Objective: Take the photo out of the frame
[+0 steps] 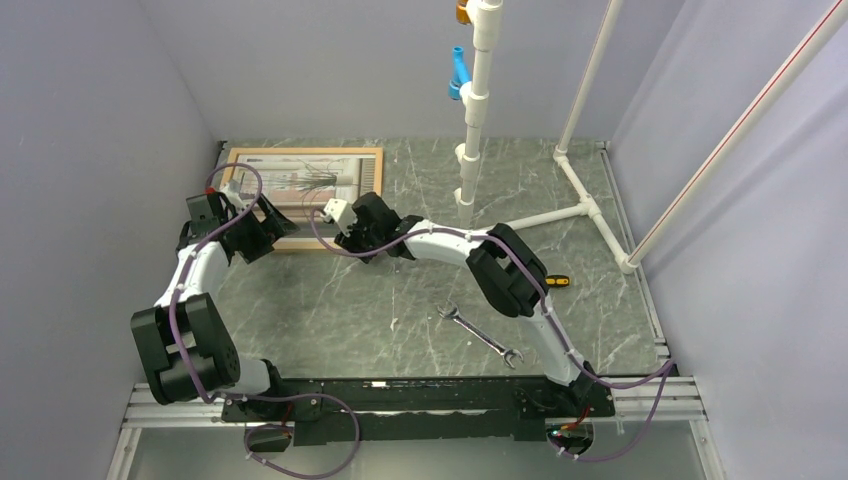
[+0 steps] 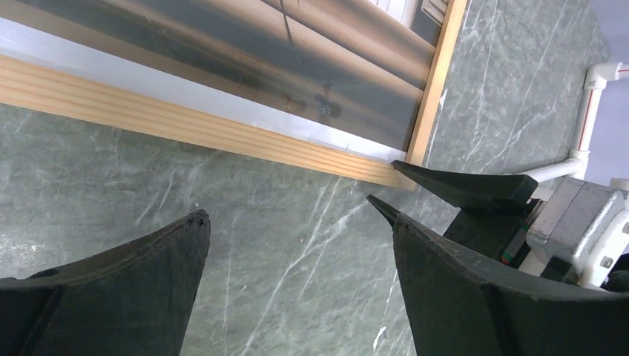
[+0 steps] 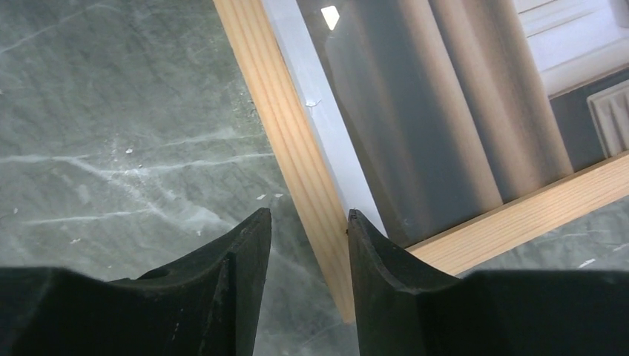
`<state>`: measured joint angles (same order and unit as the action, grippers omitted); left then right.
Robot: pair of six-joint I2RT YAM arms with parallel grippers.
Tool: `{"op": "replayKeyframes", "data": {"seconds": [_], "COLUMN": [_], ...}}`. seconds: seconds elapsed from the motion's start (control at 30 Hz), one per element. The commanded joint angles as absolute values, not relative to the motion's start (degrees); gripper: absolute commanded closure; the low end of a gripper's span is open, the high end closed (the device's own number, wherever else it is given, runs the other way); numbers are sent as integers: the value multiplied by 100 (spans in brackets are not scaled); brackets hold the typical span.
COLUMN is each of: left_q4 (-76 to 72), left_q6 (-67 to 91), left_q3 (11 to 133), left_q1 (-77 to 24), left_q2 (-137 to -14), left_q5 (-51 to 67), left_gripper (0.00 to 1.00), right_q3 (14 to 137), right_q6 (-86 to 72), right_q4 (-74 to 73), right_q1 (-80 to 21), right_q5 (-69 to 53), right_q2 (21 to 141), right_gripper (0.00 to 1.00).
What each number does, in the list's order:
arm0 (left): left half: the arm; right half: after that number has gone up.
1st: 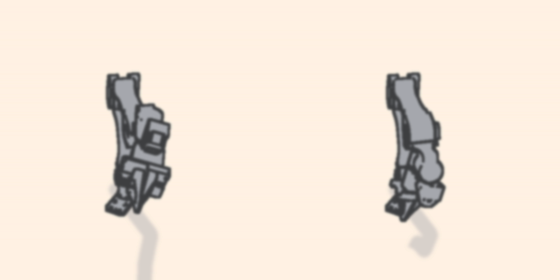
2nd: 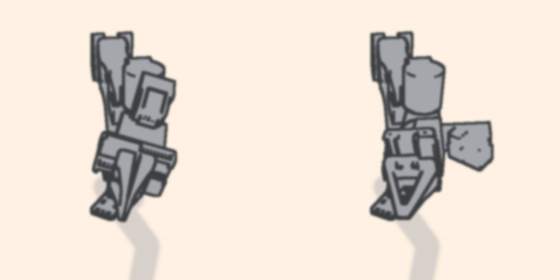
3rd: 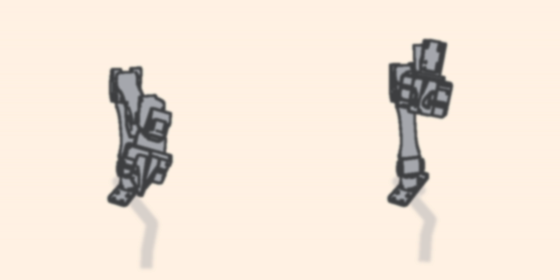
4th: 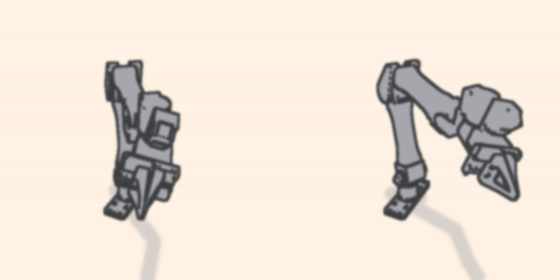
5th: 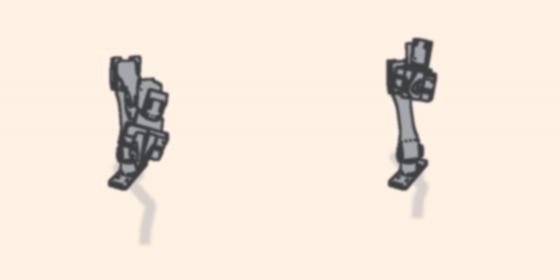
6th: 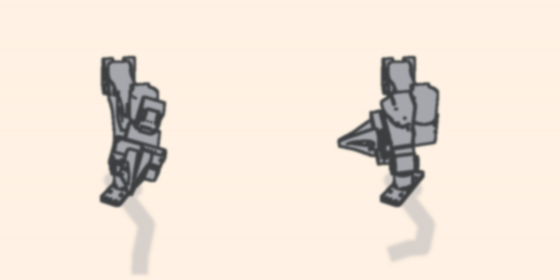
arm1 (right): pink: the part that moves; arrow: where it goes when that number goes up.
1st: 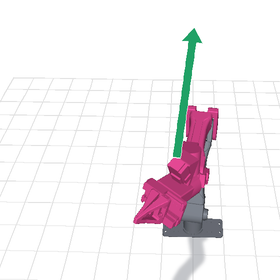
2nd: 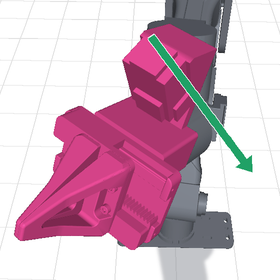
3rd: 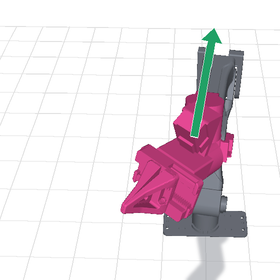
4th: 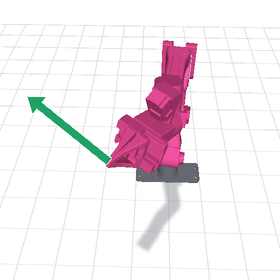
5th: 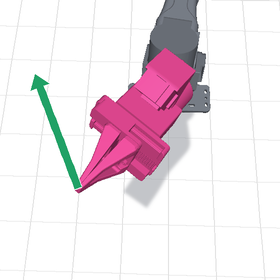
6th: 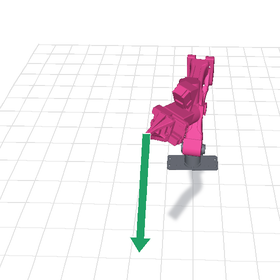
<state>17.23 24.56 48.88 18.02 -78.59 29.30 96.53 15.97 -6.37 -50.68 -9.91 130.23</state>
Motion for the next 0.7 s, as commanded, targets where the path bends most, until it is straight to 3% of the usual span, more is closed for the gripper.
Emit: {"op": "replayKeyframes", "data": {"seconds": [0.0,0.27,0.57,0.67], "left_q4": [1612,1433,1197,970], "left_q6": [2511,2674,3058,3524], "left_q3": [5123,5005,4746,4343], "left_q1": [1839,1957,2179,2278], "left_q2": [-7892,-7924,-7917,-7722], "left_q5": [3177,3407,3698,3807], "left_gripper": [5,5,5,6], "right_q3": [9790,9095,9245,9102], "right_q6": [1984,2290,2508,2610], "right_q4": [-567,248,112,79], "right_q1": [-5259,-5468,-5501,-5523], "right_q5": [-497,207,236,99], "right_q2": [13198,12951,13130,13048], "right_gripper": [58,77,76,68]}}
